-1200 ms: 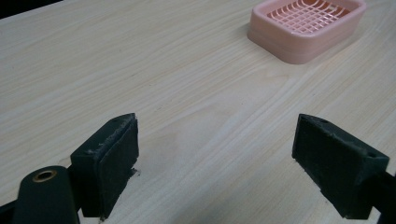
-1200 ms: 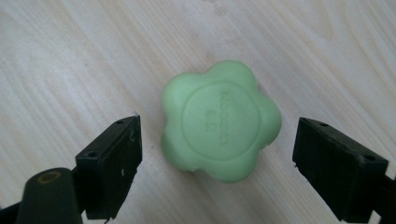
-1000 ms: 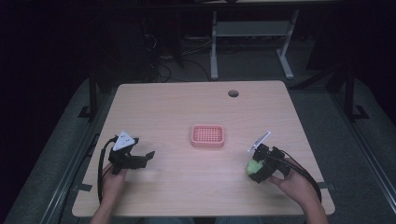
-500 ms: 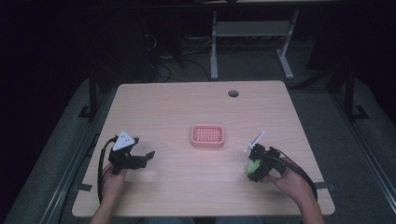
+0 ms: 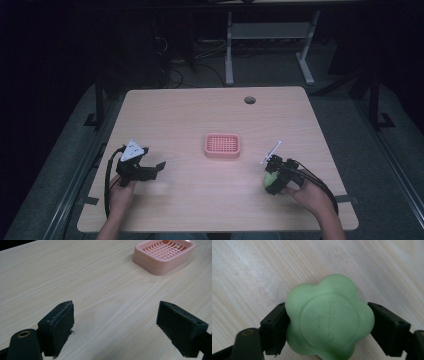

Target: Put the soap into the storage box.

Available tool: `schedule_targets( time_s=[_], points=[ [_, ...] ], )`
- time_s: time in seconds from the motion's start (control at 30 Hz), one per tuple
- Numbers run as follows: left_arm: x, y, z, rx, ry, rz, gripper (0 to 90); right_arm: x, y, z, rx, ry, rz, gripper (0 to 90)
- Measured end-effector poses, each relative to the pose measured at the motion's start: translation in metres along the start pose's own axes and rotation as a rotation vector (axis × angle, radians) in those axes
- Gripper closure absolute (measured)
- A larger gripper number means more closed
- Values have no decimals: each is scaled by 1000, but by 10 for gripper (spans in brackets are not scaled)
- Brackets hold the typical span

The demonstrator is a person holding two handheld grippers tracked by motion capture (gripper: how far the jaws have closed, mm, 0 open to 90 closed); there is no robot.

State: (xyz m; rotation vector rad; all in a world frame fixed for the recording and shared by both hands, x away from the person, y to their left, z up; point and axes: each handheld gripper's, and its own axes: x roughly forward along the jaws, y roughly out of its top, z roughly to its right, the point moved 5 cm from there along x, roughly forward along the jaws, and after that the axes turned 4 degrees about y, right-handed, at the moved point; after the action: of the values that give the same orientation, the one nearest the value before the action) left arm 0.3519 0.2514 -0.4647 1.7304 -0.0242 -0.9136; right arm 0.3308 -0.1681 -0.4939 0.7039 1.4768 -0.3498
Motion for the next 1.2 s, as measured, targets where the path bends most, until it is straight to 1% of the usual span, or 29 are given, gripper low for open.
schedule_targets(
  time_s=[0.07, 0.23, 0.4, 0.47, 0.5, 0.63, 0.9, 0.97, 1.03, 1.17, 1.2],
  points=[
    [0, 0, 0, 1, 1, -1, 144, 0, 0, 0, -5, 6, 0, 247],
    [0, 0, 0, 0, 1, 0, 144, 0, 1, 0, 0, 16, -2, 250],
    [0, 0, 0, 3, 1, 2, 144, -1, 1, 0, -10, 18, -17, 254],
    [-1, 0, 0, -2, 2, 4, 144, -1, 1, 0, -14, 22, -21, 254],
    [-1, 0, 0, -1, 1, 1, 144, -2, 1, 0, -23, 19, -19, 255],
    [0, 0, 0, -5, 0, 1, 144, -6, 2, -1, -25, 24, -7, 255],
    [-1, 0, 0, -4, 1, 1, 144, -15, 6, 0, -38, 18, -3, 255],
    [-1, 0, 0, -4, 1, 1, 144, -17, 8, 0, -36, 32, 9, 255],
    [-1, 0, 0, -4, 0, 2, 144, -20, 10, 1, -29, 52, 38, 255],
    [0, 0, 0, -3, 2, 3, 144, -23, 15, 3, -27, 64, 53, 255],
    [0, 0, 0, -4, 2, 2, 144, -25, 18, 4, -25, 77, 60, 255]
  ],
)
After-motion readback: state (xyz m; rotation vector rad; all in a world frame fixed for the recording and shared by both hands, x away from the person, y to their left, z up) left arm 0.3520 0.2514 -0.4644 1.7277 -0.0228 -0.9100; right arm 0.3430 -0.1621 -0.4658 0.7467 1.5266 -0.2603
